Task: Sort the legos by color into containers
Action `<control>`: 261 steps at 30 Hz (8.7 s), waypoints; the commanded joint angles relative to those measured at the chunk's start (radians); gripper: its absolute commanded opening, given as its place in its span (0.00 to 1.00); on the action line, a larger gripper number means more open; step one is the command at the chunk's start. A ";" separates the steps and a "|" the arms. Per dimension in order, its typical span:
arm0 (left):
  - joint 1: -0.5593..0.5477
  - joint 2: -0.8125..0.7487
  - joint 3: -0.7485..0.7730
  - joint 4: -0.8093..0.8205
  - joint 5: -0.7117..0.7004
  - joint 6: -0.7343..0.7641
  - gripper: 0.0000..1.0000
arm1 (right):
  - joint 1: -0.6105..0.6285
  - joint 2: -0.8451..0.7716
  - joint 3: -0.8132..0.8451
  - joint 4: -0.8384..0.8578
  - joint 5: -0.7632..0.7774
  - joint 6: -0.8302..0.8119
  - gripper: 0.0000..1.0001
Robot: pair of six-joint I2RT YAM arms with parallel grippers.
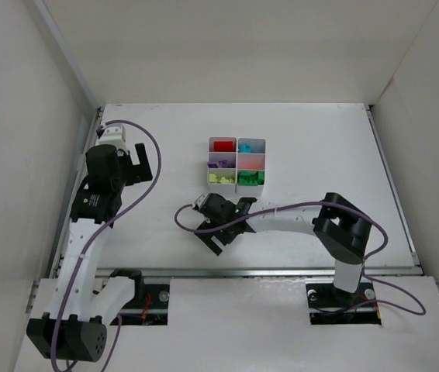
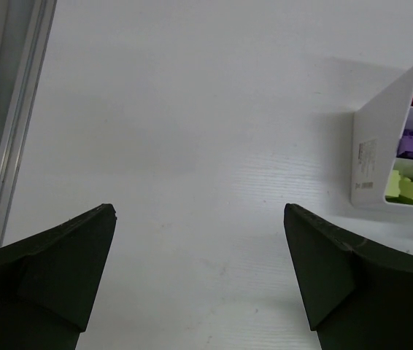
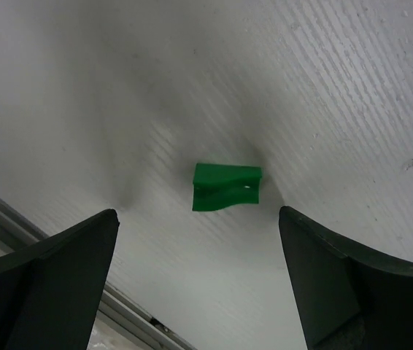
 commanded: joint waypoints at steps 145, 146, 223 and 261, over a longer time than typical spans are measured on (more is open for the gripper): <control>0.089 -0.079 -0.061 0.072 0.150 -0.021 1.00 | -0.256 0.024 0.037 -0.049 -0.053 -0.078 0.45; 0.089 -0.079 -0.061 0.072 0.150 -0.021 1.00 | -0.256 0.015 0.037 -0.049 -0.053 -0.078 0.30; 0.098 -0.079 -0.079 0.081 0.150 -0.021 1.00 | -0.237 0.023 0.213 0.005 0.490 -0.694 0.66; 0.098 -0.088 -0.088 0.081 0.119 -0.021 1.00 | -0.734 -0.411 0.293 0.001 0.450 0.078 1.00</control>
